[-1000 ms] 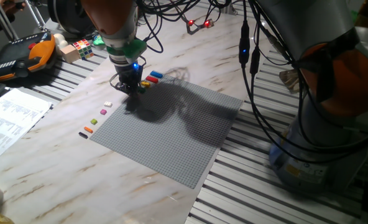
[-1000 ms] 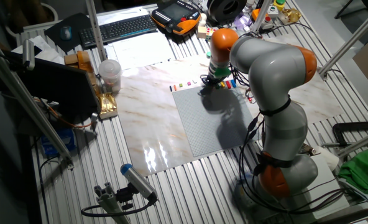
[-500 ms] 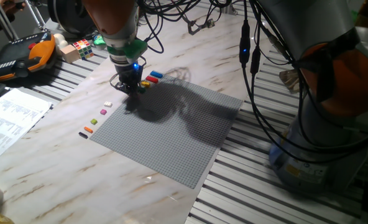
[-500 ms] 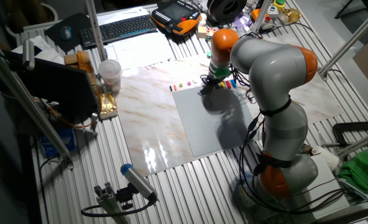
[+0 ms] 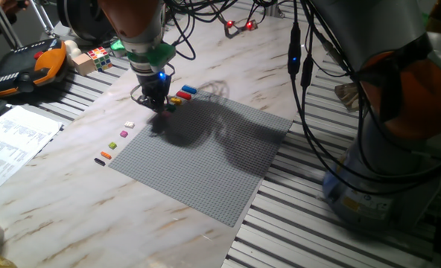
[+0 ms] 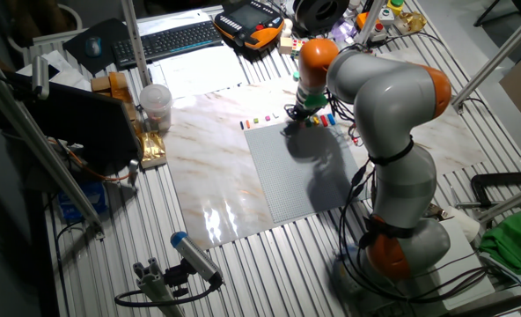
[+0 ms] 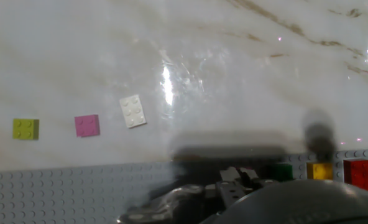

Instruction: Build with small Lego blocks

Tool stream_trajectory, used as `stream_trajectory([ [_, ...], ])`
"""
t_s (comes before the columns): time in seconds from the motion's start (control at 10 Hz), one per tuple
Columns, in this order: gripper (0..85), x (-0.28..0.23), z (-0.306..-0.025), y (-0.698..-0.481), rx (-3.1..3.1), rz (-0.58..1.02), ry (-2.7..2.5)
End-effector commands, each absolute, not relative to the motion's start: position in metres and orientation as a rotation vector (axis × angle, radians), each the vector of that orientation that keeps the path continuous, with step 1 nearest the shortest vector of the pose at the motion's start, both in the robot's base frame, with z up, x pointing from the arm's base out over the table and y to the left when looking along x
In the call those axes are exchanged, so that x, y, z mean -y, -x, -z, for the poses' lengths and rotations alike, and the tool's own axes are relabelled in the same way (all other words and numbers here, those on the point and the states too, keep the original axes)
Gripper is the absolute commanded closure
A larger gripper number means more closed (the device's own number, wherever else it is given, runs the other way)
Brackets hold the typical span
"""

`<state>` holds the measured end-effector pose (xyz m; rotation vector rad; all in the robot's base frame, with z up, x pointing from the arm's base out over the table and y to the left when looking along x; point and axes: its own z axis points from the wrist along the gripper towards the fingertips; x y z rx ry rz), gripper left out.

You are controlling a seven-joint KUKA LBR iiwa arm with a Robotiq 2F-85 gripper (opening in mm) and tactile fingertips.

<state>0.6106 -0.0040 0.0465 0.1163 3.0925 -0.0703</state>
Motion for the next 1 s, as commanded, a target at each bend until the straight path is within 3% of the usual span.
stream_trajectory([
  [0.0, 84.3, 0.004, -0.049, -0.612, -3.093, 0.068, -0.119],
  [0.9, 84.3, -0.012, -0.114, -0.604, -3.089, 0.067, -0.076],
])
